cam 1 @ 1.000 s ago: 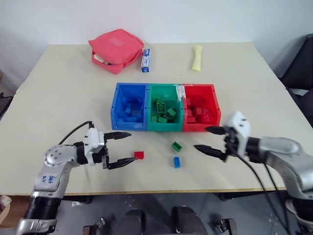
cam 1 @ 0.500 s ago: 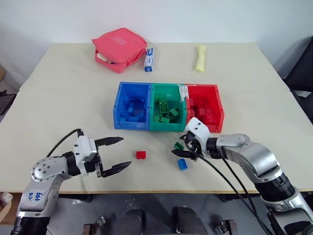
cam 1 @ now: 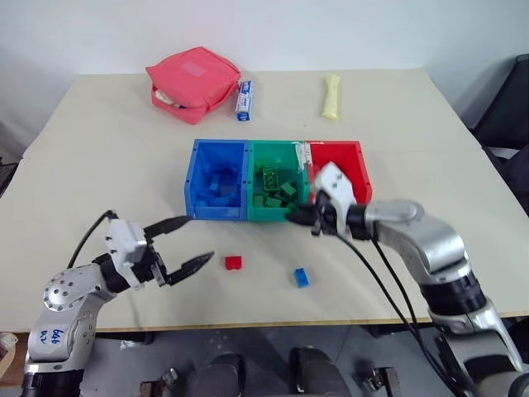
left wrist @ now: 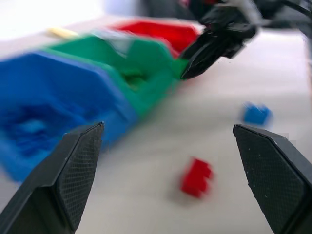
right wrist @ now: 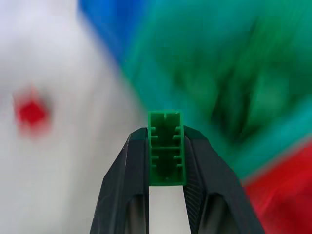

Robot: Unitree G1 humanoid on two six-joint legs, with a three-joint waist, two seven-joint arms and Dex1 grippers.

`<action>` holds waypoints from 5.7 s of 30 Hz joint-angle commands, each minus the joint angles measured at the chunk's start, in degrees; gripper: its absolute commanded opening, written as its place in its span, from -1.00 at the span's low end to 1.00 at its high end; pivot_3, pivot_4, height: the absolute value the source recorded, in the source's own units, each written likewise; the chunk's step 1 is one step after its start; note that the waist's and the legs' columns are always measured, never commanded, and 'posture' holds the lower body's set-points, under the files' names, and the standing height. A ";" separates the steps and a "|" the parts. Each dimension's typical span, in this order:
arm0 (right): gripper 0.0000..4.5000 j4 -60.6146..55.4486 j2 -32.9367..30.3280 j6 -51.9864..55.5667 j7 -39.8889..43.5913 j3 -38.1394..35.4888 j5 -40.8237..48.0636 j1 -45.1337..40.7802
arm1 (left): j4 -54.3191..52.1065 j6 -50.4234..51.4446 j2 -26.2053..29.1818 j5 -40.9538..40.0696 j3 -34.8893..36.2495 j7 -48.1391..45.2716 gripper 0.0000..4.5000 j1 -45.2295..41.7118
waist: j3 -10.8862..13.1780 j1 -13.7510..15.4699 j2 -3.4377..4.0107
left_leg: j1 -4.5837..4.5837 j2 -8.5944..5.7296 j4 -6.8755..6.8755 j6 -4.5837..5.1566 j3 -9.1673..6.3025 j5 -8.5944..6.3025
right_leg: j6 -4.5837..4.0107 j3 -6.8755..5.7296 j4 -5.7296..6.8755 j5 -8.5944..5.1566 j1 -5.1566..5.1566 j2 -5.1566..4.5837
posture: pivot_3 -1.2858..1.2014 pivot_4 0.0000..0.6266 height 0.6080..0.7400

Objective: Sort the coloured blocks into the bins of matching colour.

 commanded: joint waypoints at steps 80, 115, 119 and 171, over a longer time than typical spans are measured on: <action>-0.35 6.17 -9.15 -41.45 29.93 3.06 -6.16 21.68 | 2.33 -2.34 5.74 1.49 -5.95 -13.63 1.00 -0.01 | 0.02 1.09 0.03 | 0.31 0.03 -0.09 0.07 -0.01 -0.04 | -0.01 -0.09 -0.43 0.00 0.55 -0.03 | 0.03 -0.52 1.00; 0.99 21.73 12.54 -30.47 12.70 0.60 -9.22 -12.18 | 2.22 -2.62 -1.71 -0.56 6.36 1.70 1.00 7.49 | -0.01 -0.29 -0.01 | -0.01 -0.05 -0.16 -0.06 0.08 0.00 | -0.11 -0.10 0.47 -0.02 -0.26 -0.05 | 0.03 -0.52 1.00; 0.99 11.04 3.53 -35.08 21.49 -4.94 -3.43 -0.12 | 4.88 2.11 3.43 -2.07 5.10 -3.54 1.00 6.32 | -0.01 -0.07 -0.03 | -0.01 -0.05 -0.10 -0.04 0.06 -0.01 | -0.11 -0.12 0.38 -0.02 -0.20 -0.05 | 0.03 -0.52 1.00; 1.00 -25.33 -2.00 -32.82 -1.24 -38.69 13.30 57.59 | 11.74 15.08 -14.22 15.60 -25.59 -1.49 -0.59 -37.97 | 0.05 3.29 -0.11 | 0.04 0.02 0.51 0.06 -0.14 -0.04 | 0.02 -0.16 -0.01 0.04 0.48 0.06 | 0.03 -0.52 1.00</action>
